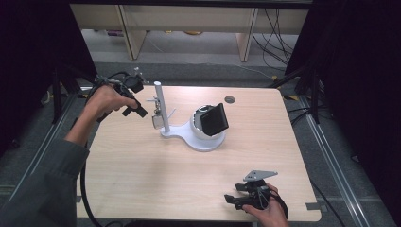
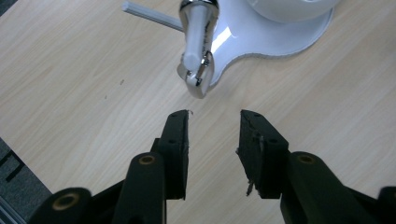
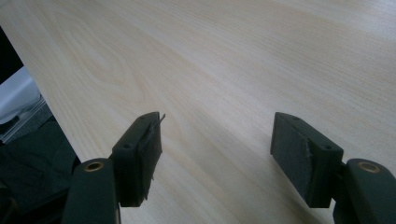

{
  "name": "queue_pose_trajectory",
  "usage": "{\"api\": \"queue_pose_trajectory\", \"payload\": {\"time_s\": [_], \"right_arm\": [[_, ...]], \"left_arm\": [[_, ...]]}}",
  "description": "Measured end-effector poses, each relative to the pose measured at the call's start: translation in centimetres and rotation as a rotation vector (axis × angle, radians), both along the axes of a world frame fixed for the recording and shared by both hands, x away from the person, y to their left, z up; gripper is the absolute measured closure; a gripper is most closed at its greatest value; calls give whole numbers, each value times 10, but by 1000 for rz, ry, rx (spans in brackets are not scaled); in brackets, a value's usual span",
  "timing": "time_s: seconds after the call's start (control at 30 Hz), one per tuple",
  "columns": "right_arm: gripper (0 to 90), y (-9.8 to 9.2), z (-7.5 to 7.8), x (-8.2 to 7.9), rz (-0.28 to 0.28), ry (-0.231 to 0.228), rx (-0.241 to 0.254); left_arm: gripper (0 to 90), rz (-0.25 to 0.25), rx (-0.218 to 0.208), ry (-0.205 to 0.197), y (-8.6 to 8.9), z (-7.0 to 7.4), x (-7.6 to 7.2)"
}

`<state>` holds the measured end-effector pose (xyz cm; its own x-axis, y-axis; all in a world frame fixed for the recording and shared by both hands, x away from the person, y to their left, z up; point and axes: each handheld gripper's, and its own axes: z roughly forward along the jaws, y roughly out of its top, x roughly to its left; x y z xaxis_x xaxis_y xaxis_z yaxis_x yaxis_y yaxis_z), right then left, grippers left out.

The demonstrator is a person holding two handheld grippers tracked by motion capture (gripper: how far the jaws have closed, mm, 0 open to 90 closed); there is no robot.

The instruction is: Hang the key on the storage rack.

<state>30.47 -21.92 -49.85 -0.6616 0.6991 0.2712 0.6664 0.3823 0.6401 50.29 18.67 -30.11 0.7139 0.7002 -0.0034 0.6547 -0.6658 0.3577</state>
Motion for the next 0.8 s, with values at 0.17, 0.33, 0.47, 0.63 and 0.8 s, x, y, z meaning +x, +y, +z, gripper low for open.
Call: {"api": "queue_pose_trajectory", "payload": {"time_s": [0.17,0.33,0.47,0.63,0.8], "right_arm": [[344,-1,0,0,-6,0,3],[344,-1,0,1,-9,-11,1],[343,-1,0,1,-4,-8,21],[342,-2,1,1,-5,-4,10],[340,0,-1,3,-7,-7,8]], "left_arm": [[529,-13,5,8,0,-3,-10],[468,-6,-31,-2,4,-5,-21],[398,-8,-51,-9,9,-8,-29],[323,-1,-94,-33,13,-16,-41],[272,-3,-113,-41,16,-21,-52]]}}
